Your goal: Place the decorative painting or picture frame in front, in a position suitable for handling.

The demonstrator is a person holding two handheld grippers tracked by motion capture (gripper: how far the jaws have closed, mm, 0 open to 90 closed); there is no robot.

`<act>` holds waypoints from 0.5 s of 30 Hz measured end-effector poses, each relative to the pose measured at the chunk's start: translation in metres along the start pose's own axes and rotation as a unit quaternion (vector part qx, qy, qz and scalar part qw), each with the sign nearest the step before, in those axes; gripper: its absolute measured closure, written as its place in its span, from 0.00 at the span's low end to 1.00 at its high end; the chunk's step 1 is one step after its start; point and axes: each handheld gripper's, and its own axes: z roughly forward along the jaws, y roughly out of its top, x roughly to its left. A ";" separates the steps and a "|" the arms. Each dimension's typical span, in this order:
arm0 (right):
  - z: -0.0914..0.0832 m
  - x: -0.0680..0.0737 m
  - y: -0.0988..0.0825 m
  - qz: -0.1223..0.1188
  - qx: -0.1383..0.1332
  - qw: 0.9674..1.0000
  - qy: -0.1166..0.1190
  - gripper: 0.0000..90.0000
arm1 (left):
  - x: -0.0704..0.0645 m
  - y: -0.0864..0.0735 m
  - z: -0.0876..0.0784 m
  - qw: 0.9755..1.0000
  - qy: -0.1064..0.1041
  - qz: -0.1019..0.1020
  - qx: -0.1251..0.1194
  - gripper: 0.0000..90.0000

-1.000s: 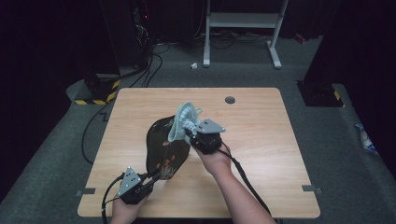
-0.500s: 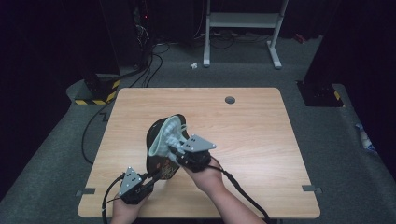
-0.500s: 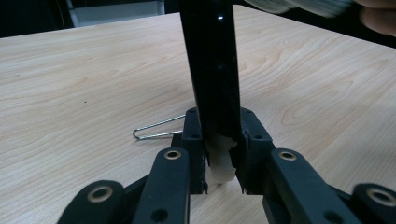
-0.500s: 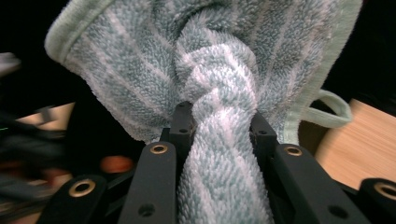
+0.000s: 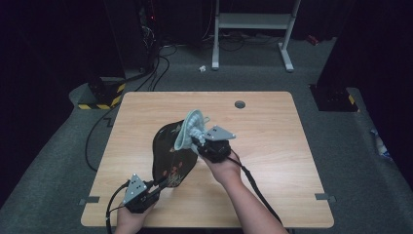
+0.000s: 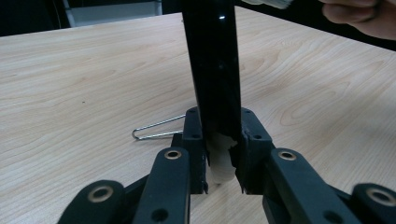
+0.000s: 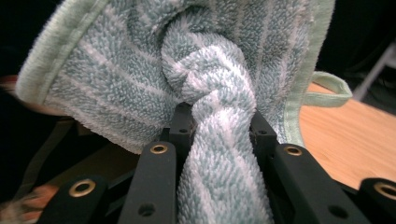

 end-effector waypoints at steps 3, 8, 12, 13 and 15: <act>0.005 -0.012 -0.003 0.013 0.011 1.000 -0.009 0.78 | 0.000 0.000 0.000 1.000 0.000 0.000 -0.001 0.85; 0.007 -0.006 -0.012 0.019 0.016 1.000 0.005 0.78 | -0.001 0.000 0.000 1.000 0.000 -0.001 -0.001 0.84; 0.000 0.018 -0.016 0.004 0.012 0.999 0.044 0.78 | -0.001 0.000 0.000 1.000 0.001 -0.001 -0.001 0.84; -0.004 0.026 -0.015 -0.005 0.007 0.998 0.055 0.78 | -0.001 0.000 0.000 1.000 0.001 -0.001 -0.001 0.84; -0.010 0.043 -0.011 -0.025 -0.006 0.997 0.073 0.78 | -0.001 0.000 0.000 1.000 0.002 0.000 -0.001 0.84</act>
